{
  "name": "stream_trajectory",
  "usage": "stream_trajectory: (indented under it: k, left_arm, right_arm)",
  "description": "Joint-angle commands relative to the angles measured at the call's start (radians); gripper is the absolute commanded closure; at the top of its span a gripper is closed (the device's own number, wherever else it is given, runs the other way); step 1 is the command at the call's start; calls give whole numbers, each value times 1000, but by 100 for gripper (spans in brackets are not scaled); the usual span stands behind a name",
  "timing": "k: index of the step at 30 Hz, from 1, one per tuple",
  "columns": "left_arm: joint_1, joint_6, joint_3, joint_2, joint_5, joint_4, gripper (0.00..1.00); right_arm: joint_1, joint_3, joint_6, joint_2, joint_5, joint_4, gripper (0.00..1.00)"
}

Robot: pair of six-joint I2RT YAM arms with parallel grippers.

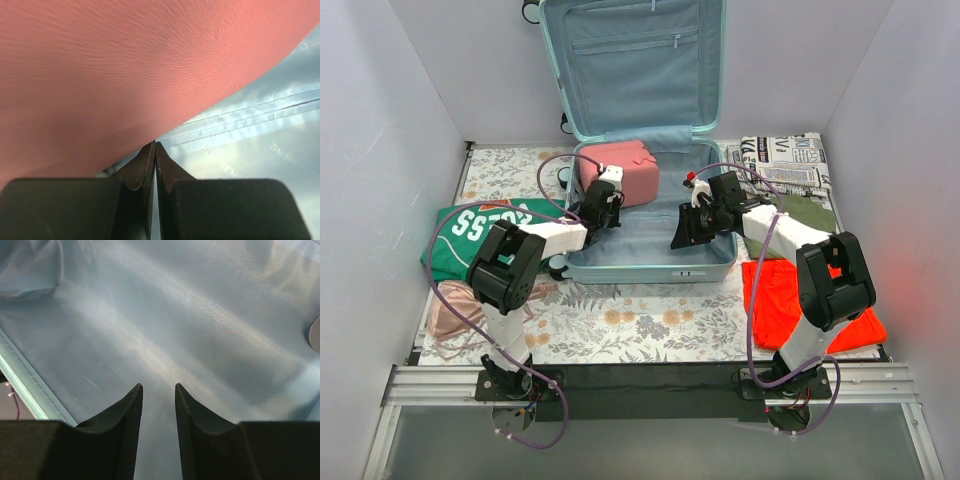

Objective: Pack the luggage

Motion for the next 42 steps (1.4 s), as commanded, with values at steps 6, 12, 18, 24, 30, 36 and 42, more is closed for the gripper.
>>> stream_trajectory:
  k: [6, 12, 18, 24, 30, 36, 42]
  left_arm:
    - [31, 20, 5, -119, -74, -81, 100]
    - [77, -8, 96, 20, -88, -107, 100]
    - [118, -40, 191, 99, -117, -127, 100]
    - [118, -28, 168, 45, -56, -131, 100]
    - [115, -2, 82, -108, 206, -149, 59]
    - [156, -14, 83, -358, 464, -279, 34]
    - [360, -22, 105, -549, 607, -517, 25]
  right_arm:
    - [-2, 3, -34, -51, 10, 5, 62]
    - [-2, 3, -45, -53, 29, 5, 62]
    - [-8, 9, -48, -56, 30, 2, 62]
    - [-8, -8, -68, -62, 53, 3, 62]
    - [-14, 38, -80, -62, 27, 5, 59]
    - [-13, 149, -57, -76, -28, 41, 51]
    - [15, 265, 33, -88, -24, 118, 37]
